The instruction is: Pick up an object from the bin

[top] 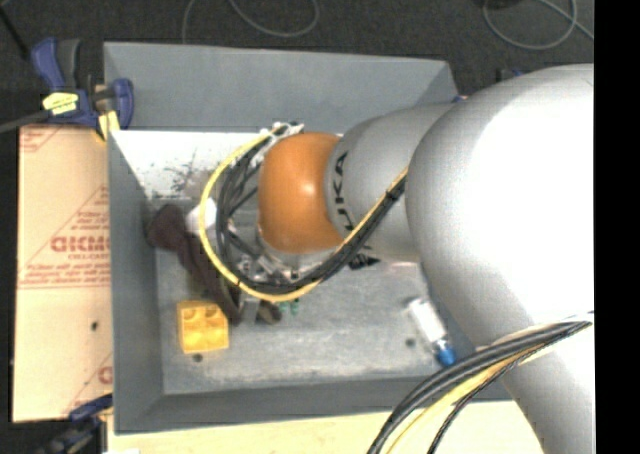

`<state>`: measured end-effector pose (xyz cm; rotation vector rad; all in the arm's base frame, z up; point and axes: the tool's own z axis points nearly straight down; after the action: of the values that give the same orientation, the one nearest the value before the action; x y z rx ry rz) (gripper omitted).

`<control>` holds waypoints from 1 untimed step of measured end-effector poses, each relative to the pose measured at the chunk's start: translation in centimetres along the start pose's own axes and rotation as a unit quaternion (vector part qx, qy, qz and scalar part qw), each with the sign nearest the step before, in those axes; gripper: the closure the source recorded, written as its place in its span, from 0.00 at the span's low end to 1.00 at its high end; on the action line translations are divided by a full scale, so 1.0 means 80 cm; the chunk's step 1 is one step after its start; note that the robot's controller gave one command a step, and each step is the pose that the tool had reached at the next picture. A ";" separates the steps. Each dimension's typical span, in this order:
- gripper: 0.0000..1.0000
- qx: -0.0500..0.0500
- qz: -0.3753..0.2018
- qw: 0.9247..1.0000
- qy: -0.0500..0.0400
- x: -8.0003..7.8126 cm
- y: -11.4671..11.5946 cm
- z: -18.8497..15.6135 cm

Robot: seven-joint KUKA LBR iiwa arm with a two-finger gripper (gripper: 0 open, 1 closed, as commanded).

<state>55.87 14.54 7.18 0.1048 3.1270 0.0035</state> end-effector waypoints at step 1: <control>1.00 0.000 0.000 1.000 0.000 0.000 0.000 0.000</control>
Offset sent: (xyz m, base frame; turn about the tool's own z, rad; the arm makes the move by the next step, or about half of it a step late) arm 0.0000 0.0001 0.0022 0.0000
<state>55.87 14.54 7.18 0.1047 3.1270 0.0034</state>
